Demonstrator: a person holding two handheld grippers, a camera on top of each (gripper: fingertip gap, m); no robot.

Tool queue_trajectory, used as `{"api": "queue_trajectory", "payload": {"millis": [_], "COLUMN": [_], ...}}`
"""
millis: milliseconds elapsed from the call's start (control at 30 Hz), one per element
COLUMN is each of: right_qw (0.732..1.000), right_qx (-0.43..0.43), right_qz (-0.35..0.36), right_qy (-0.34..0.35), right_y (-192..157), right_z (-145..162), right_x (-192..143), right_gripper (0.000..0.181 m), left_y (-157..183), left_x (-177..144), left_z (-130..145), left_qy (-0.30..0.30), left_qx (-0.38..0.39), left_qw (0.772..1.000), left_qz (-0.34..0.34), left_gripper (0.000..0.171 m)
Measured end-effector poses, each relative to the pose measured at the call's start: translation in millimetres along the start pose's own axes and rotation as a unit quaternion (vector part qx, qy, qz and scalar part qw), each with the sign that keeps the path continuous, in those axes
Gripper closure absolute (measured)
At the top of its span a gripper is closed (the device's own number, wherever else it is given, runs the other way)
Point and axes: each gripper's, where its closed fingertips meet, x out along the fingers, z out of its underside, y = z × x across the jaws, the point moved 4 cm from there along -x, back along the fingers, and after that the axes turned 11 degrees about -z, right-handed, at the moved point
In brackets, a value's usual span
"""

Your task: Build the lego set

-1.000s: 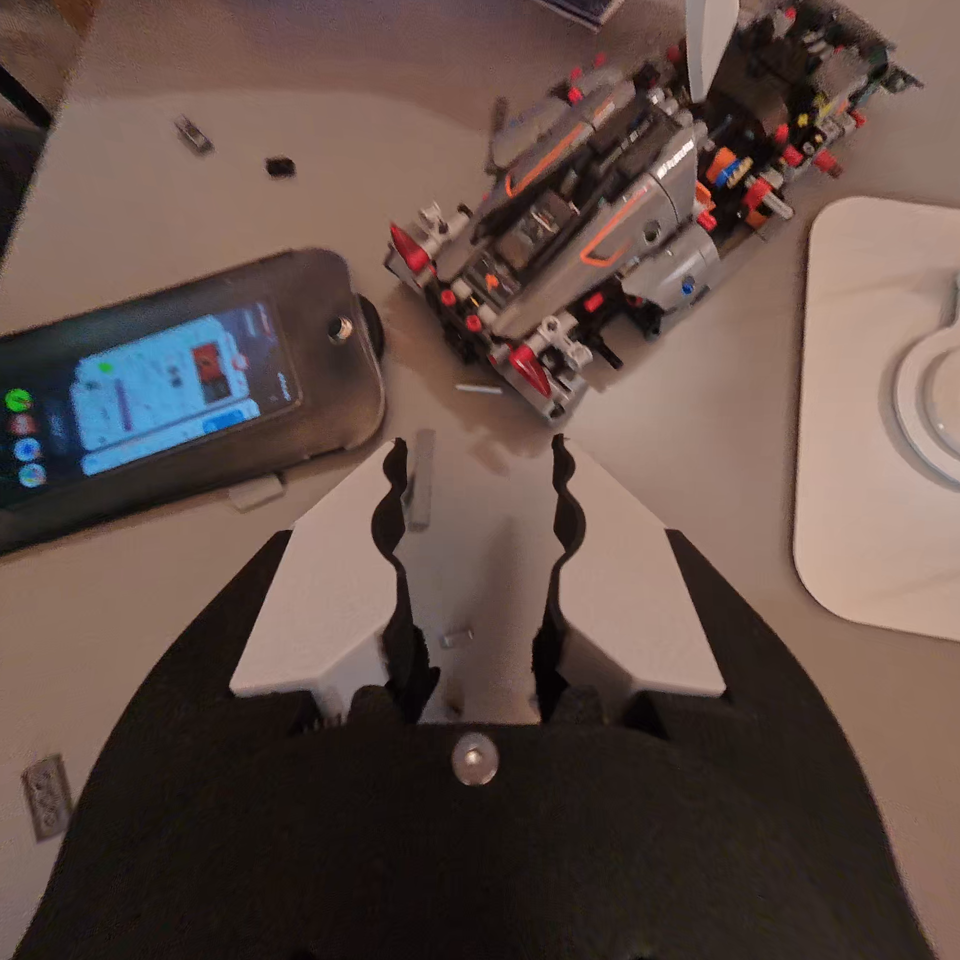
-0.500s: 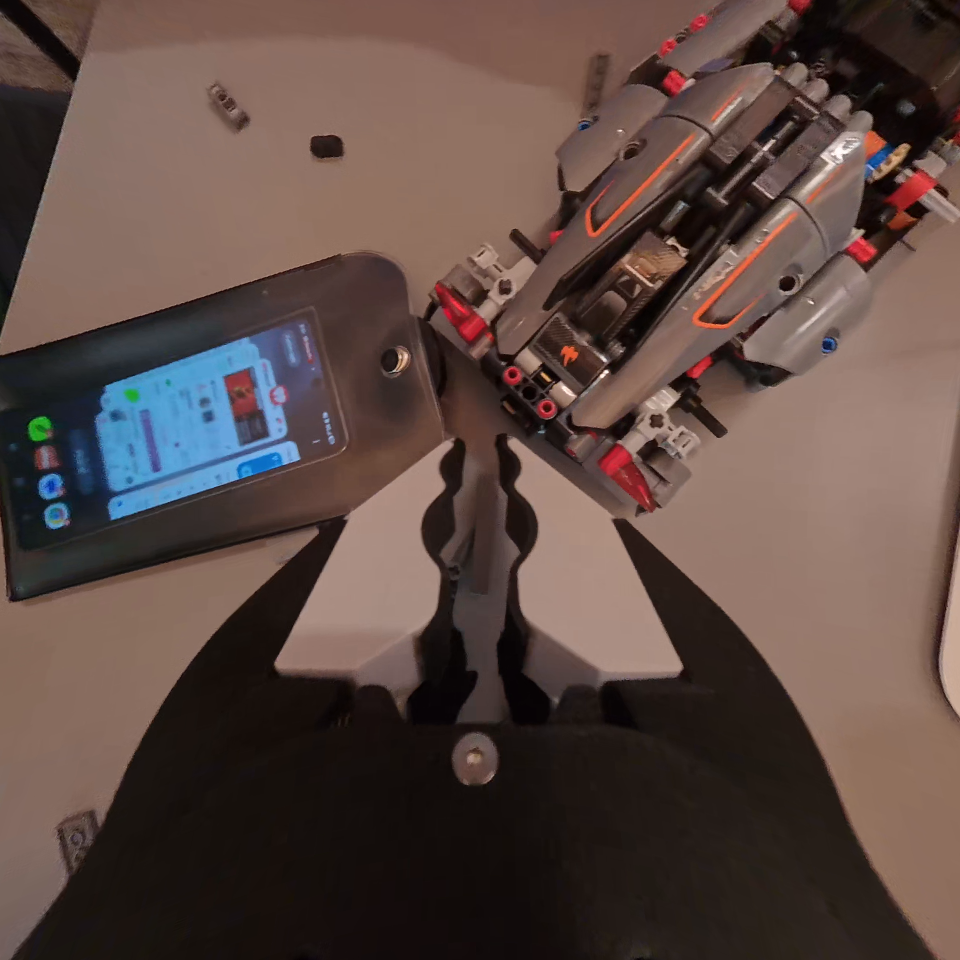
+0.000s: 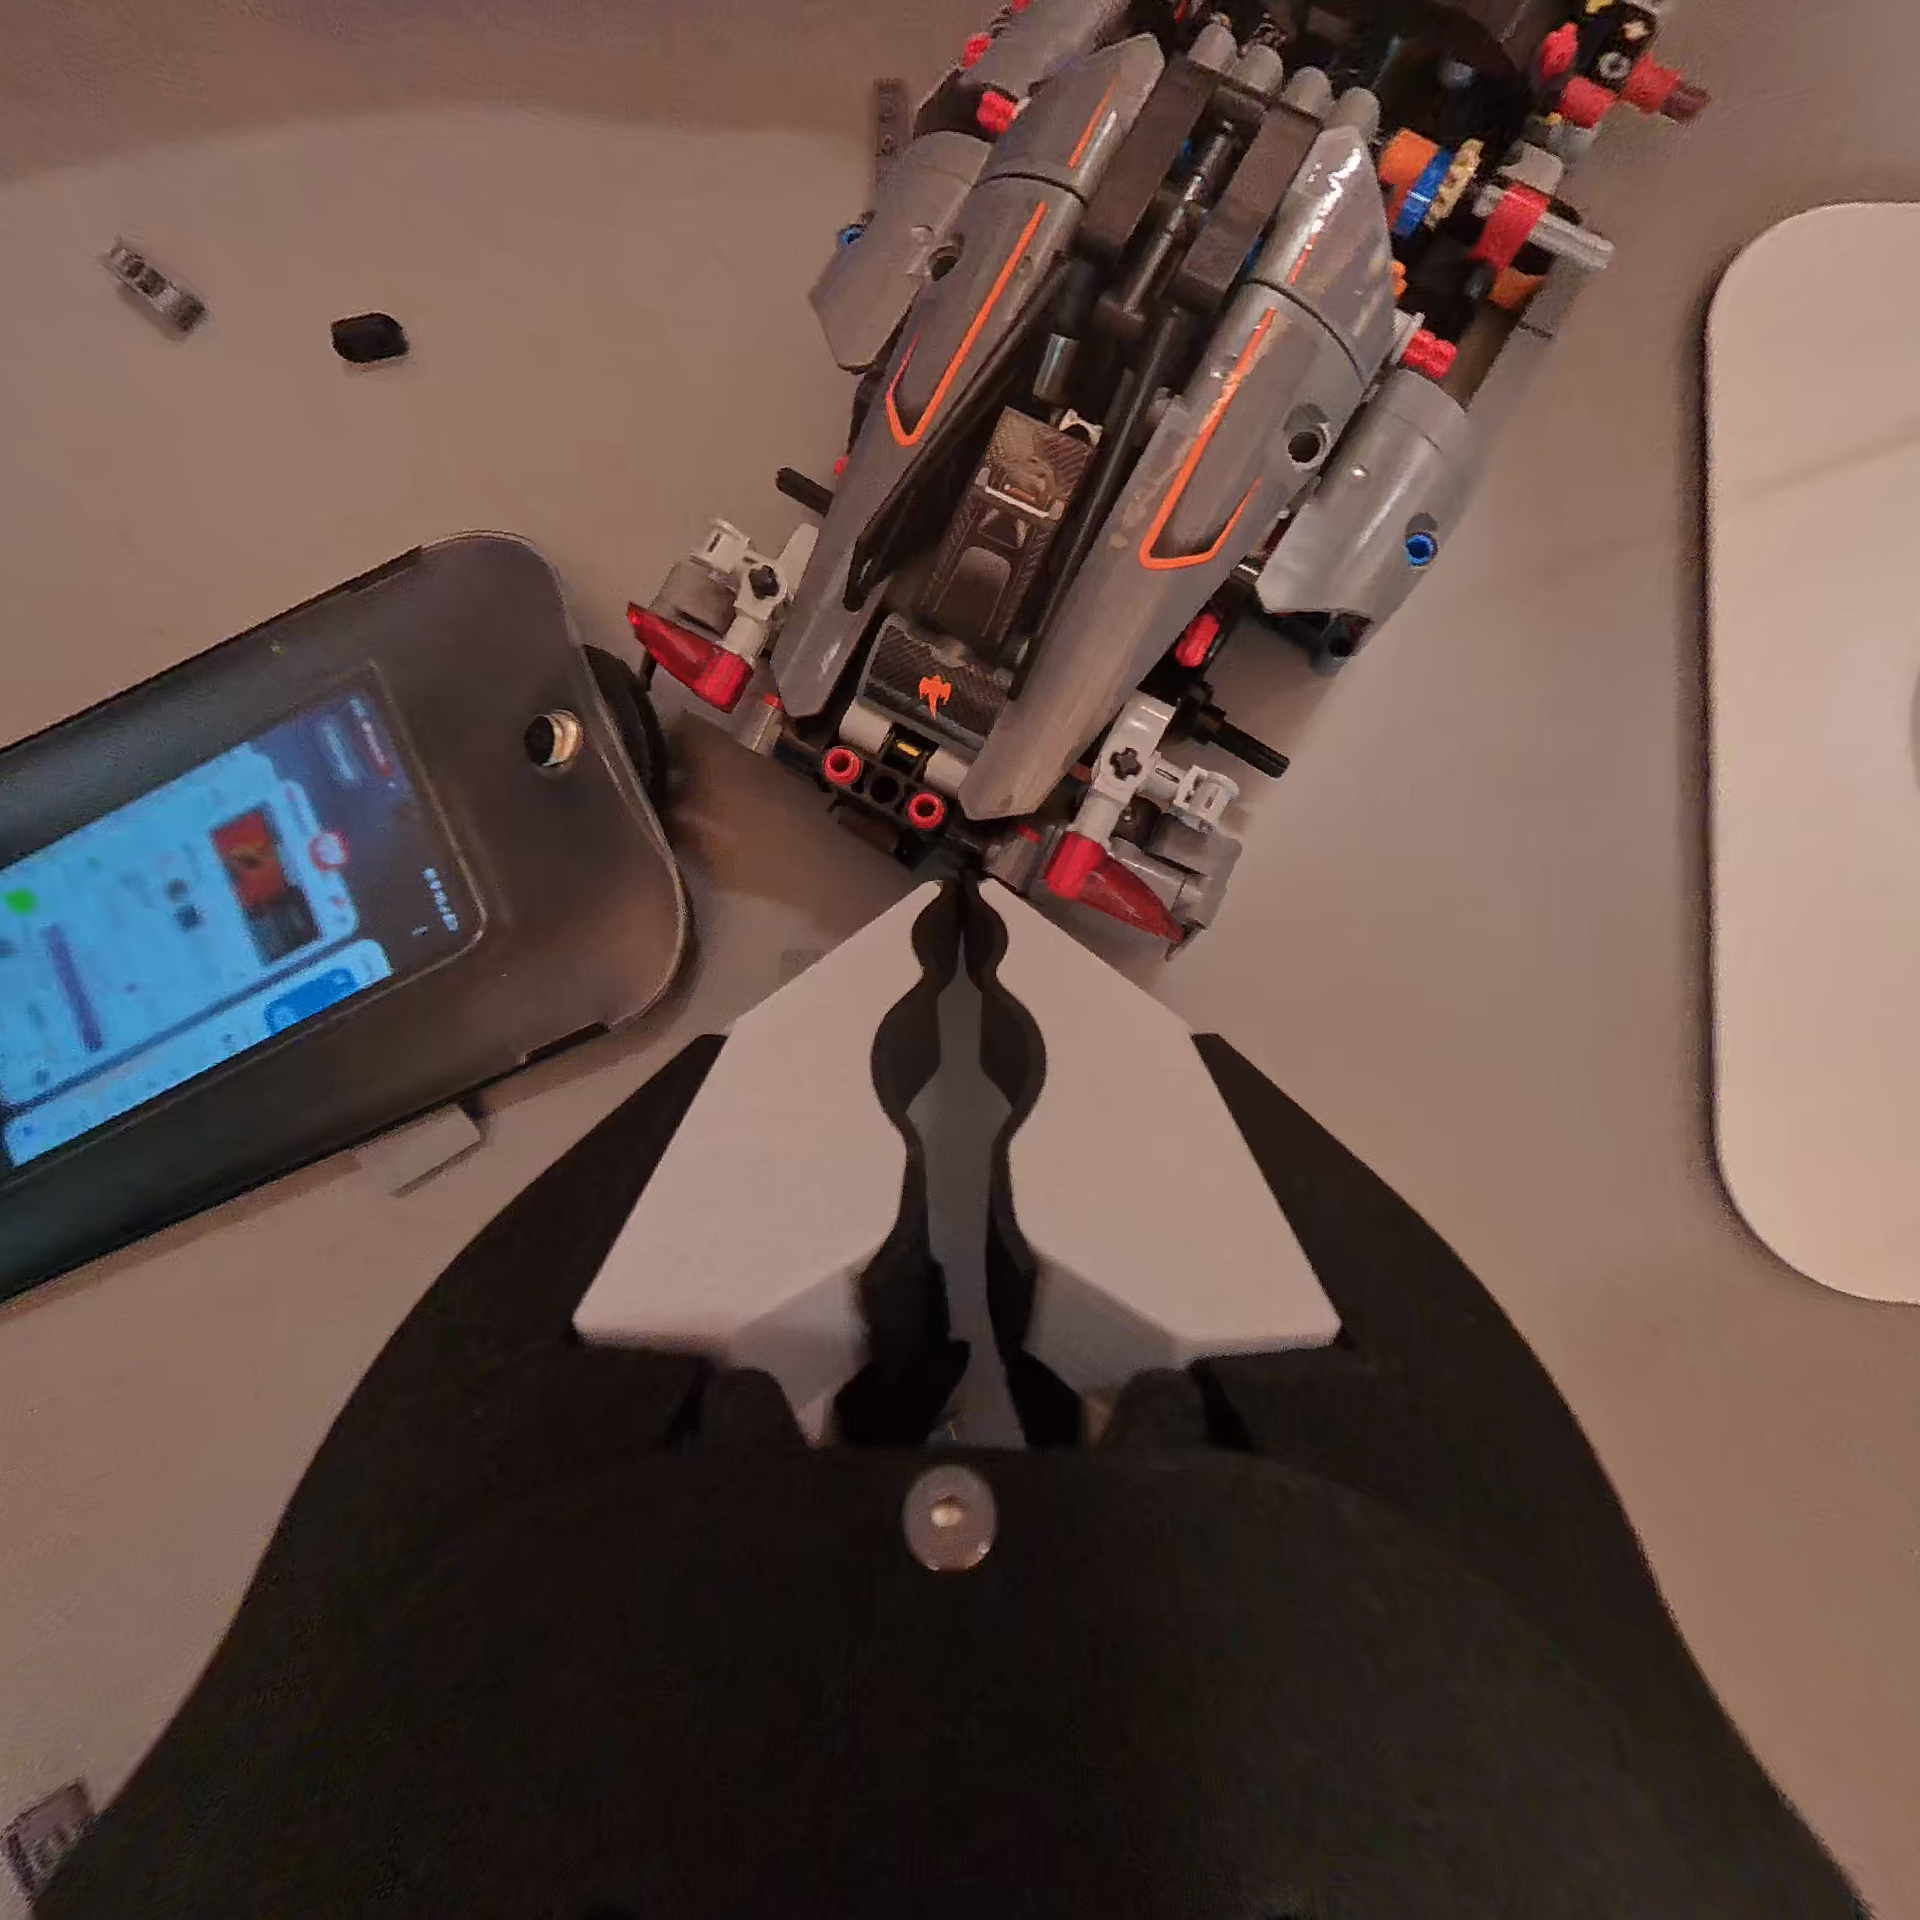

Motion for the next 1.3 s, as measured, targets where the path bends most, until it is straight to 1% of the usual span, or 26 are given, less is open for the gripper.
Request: {"api": "queue_trajectory", "payload": {"millis": [200, 333, 433, 567, 633, 733, 767, 900, 967, 1033, 1100, 1200, 1300], "right_qw": [0.999, 0.998, 0.995, 0.992, 0.989, 0.986, 0.985, 0.983, 0.982, 0.980, 0.979, 0.978, 0.979], "right_qx": [0.008, 0.008, 0.012, 0.027, 0.038, 0.050, 0.056, 0.076, 0.084, 0.090, 0.099, 0.102, 0.101], "right_qz": [0.036, 0.068, 0.100, 0.125, 0.142, 0.159, 0.158, 0.168, 0.169, 0.175, 0.177, 0.180, 0.176], "right_qy": [0.002, -0.011, -0.021, -0.024, -0.029, -0.027, -0.024, -0.026, -0.018, -0.008, -0.001, -0.002, -0.004], "right_y": [19, 31, 44, 63, 72, 83, 86, 93, 95, 97, 99, 101, 100], "right_z": [6, 13, 23, 38, 46, 57, 60, 68, 69, 68, 69, 72, 73], "right_x": [-11, -20, -31, -48, -58, -71, -73, -85, -91, -98, -101, -101, -98], "right_gripper": [0.181, 0.181, 0.181, 0.181, 0.181, 0.181, 0.181, 0.181, 0.176, 0.172, 0.171, 0.171, 0.170], "left_y": [3, 13, 25, 47, 58, 78, 84, 105, 111, 110, 110, 113, 119], "left_x": [-6, -10, -14, -18, -17, -18, -18, -24, -31, -41, -48, -48, -36], "left_z": [9, 17, 24, 35, 42, 46, 47, 55, 59, 53, 40, 18, 0], "left_qy": [0.012, 0.021, 0.024, 0.034, 0.032, 0.037, 0.039, 0.030, 0.021, 0.047, 0.078, 0.109, 0.119], "left_qx": [-0.029, -0.047, -0.057, -0.069, -0.044, -0.046, -0.044, -0.038, -0.035, -0.021, 0.009, 0.091, 0.171], "left_qw": [0.999, 0.998, 0.998, 0.997, 0.998, 0.998, 0.998, 0.996, 0.993, 0.993, 0.993, 0.989, 0.978], "left_qz": [-0.013, -0.026, -0.018, -0.004, -0.021, 0.006, 0.017, 0.077, 0.110, 0.110, 0.090, 0.040, 0.005], "left_gripper": [0.117, 0.116, 0.116, 0.121, 0.133, 0.132, 0.129, 0.126, 0.126, 0.126, 0.126, 0.130, 0.139]}}
